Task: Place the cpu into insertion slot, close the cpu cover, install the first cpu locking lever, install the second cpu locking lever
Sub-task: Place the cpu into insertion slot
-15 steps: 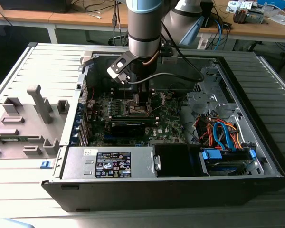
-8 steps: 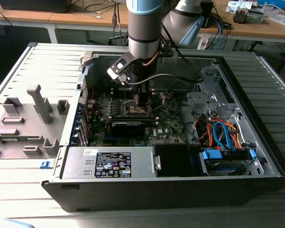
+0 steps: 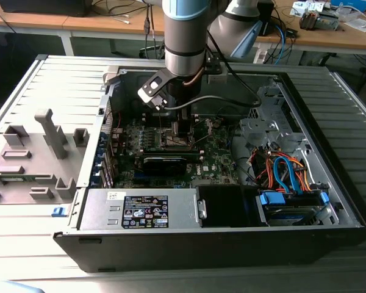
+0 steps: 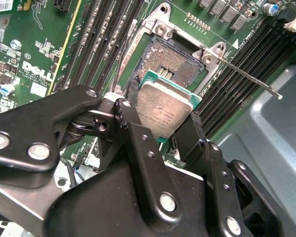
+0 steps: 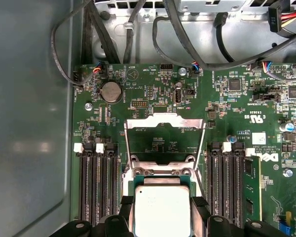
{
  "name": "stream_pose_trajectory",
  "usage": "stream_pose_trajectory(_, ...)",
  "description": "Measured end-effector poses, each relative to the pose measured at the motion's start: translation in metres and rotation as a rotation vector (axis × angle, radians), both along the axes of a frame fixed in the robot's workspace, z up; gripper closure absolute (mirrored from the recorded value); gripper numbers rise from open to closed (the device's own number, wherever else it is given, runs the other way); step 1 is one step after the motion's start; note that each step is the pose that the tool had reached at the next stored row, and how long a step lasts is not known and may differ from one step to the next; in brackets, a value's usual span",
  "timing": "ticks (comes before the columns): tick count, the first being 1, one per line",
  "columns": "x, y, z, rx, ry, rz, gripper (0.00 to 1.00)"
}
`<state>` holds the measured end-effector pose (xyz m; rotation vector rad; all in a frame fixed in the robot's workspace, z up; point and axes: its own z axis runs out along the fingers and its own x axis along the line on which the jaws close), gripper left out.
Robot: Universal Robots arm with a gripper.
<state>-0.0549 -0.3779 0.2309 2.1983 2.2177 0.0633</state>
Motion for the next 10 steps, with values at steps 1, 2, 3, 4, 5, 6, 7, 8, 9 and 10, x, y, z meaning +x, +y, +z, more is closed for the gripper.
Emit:
stream_pose_trajectory(1, 0.0, 0.0, -0.0002, 0.0, 0.0, 0.0, 0.45)
stream_pose_trajectory(2, 0.0, 0.0, -0.0004, 0.0, 0.0, 0.0, 0.45)
stream_pose_trajectory(3, 0.0, 0.0, -0.0007, 0.0, 0.0, 0.0, 0.45)
stream_pose_trajectory(4, 0.0, 0.0, -0.001, 0.0, 0.0, 0.0, 0.45)
stream_pose_trajectory(5, 0.0, 0.0, -0.0012, 0.0, 0.0, 0.0, 0.45)
stream_pose_trajectory(6, 0.0, 0.0, -0.0014, -0.0001, 0.0001, 0.0, 0.45)
stream_pose_trajectory(7, 0.0, 0.0, -0.0017, 0.0, 0.0, 0.0, 0.45)
stream_pose_trajectory(8, 0.0, 0.0, -0.0019, 0.0, 0.0, 0.0, 0.45)
stream_pose_trajectory(9, 0.0, 0.0, -0.0021, 0.0, 0.0, 0.0, 0.45)
stream_pose_trajectory(10, 0.0, 0.0, -0.0024, 0.0, 0.0, 0.0, 0.45)
